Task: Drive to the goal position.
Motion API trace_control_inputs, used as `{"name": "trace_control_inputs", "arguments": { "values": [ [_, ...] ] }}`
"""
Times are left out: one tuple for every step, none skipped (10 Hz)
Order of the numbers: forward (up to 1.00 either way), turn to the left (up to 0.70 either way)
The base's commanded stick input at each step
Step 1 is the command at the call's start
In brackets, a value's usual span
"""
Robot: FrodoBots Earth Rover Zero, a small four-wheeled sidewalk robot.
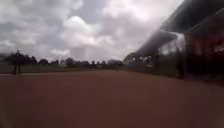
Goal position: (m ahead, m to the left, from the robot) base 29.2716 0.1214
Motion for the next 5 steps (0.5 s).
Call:
{"name": "trace_control_inputs", "arguments": {
  "values": [
    [0.70,0.00],
    [0.70,-0.03],
    [0.70,-0.19],
    [0.70,-0.35],
    [0.70,-0.35]
  ]
}}
